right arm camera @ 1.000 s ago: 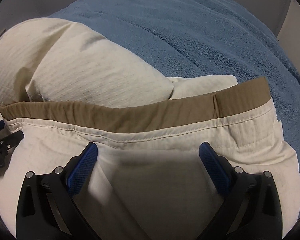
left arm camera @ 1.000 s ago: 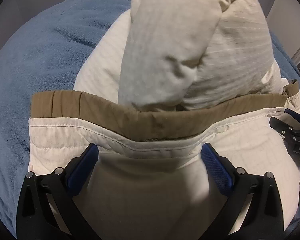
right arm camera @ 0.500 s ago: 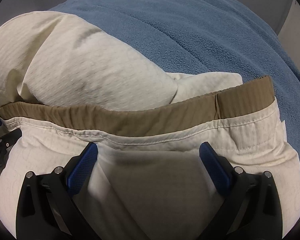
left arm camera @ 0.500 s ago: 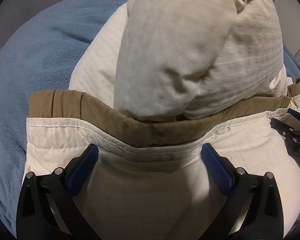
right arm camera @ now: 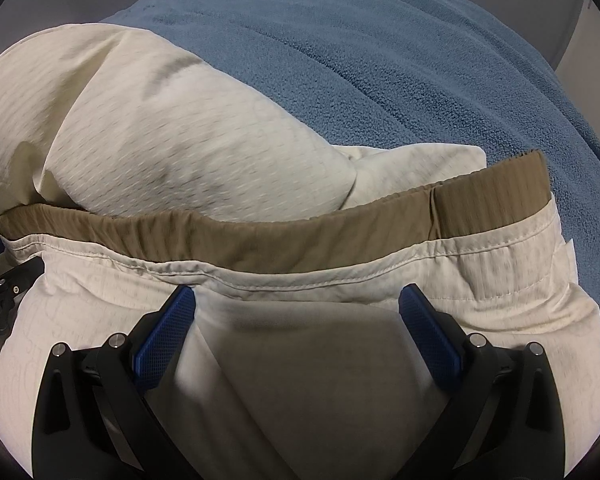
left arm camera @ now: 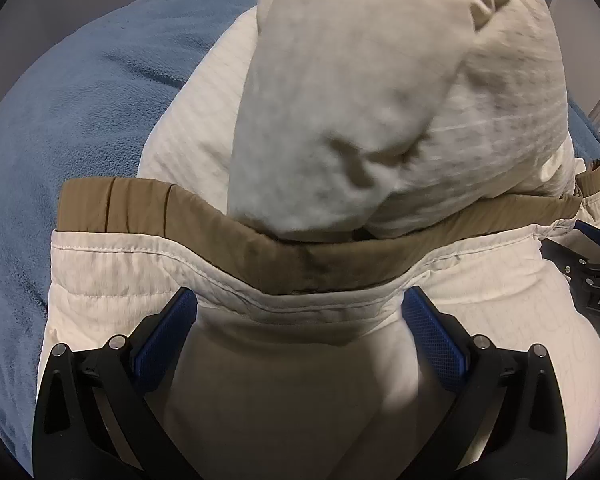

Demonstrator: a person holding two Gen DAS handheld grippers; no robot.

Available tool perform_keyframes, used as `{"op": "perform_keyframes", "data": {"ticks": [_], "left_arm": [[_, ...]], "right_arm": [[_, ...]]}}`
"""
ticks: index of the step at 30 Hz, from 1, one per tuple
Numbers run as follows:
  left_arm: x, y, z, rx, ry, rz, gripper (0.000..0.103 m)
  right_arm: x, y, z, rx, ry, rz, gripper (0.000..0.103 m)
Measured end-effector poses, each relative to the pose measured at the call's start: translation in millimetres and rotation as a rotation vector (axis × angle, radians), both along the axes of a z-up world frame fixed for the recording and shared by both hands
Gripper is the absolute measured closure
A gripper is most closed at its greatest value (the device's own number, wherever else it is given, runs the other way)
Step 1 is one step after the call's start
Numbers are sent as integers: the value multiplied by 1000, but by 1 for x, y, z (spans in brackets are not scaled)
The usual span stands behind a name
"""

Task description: Fold large clothes

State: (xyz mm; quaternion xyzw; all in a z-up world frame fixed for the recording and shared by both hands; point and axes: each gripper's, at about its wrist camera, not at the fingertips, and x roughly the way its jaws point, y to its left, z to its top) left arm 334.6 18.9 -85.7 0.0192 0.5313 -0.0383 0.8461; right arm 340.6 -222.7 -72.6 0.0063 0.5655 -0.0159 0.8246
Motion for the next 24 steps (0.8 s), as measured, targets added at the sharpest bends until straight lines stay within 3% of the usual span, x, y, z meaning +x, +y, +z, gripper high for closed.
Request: {"op": "perform_keyframes", "data": {"ticks": [7, 13, 18, 24], "left_arm": [[-24, 2, 6, 22, -55, -9, 5], [-67, 38, 28, -43, -142, -21, 5], [-78, 74, 12, -130, -127, 28, 5], [-70, 70, 5, -74, -91, 26, 5]], "right_arm": [[-19, -3, 11, 6, -56, 5, 6], [-58, -48, 50, 55, -134, 16, 6], [-80, -97, 38, 76, -143, -12, 7], [-80, -96, 27, 47, -147, -21, 7]]}}
